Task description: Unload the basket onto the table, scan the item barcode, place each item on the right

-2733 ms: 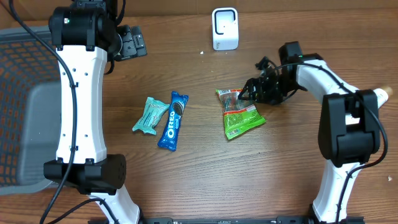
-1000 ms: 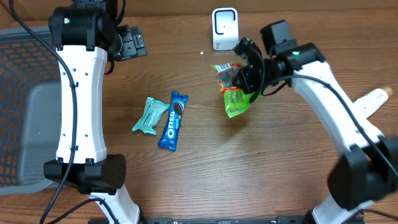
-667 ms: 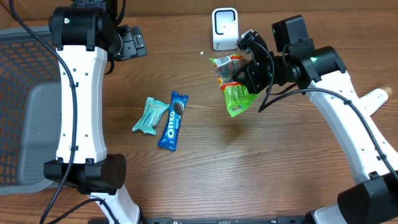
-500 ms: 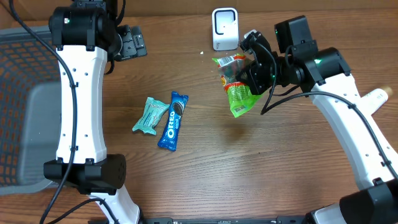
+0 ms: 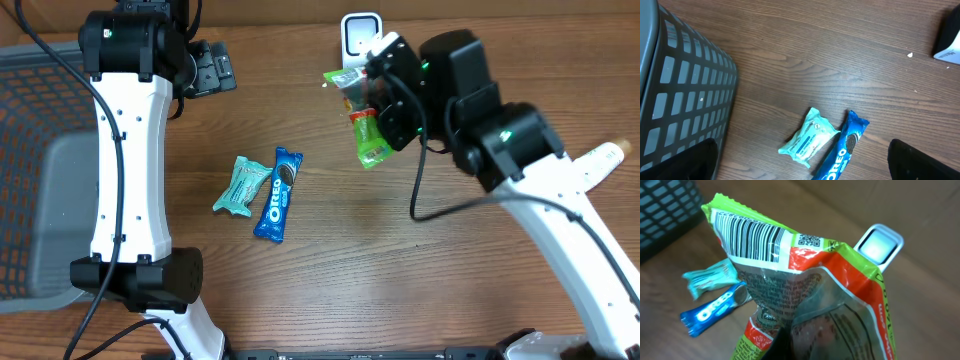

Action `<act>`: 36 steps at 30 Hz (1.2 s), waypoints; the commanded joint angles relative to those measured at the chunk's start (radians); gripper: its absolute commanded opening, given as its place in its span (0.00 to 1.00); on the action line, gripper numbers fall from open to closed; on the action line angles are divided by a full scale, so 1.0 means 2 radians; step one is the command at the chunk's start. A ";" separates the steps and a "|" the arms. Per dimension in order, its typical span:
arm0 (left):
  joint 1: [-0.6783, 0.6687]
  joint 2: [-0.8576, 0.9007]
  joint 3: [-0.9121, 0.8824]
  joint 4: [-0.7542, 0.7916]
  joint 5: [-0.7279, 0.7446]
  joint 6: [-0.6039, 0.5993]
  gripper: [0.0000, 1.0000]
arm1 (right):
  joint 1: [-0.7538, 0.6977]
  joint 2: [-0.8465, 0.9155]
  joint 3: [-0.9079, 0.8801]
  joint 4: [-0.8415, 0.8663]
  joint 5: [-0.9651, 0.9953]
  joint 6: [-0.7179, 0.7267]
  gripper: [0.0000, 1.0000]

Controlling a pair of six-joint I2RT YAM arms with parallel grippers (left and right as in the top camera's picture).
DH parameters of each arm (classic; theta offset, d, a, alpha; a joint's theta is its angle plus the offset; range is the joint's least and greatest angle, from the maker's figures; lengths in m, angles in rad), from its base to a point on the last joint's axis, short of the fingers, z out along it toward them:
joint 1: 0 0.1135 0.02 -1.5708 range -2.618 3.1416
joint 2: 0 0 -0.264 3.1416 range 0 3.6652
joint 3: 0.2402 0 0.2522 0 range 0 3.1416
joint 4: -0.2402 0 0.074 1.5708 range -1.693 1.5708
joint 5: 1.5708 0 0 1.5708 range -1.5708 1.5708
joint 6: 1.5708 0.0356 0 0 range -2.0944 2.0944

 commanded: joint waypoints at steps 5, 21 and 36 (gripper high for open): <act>-0.001 0.001 -0.001 0.001 -0.006 0.008 1.00 | 0.036 -0.019 0.013 0.015 0.150 0.000 0.04; -0.001 0.001 -0.001 0.001 -0.006 0.008 1.00 | 0.030 0.089 -0.033 -0.021 0.209 0.283 0.04; -0.001 0.001 -0.001 0.001 -0.006 0.008 1.00 | 0.028 0.245 -0.039 -0.019 0.147 0.336 0.06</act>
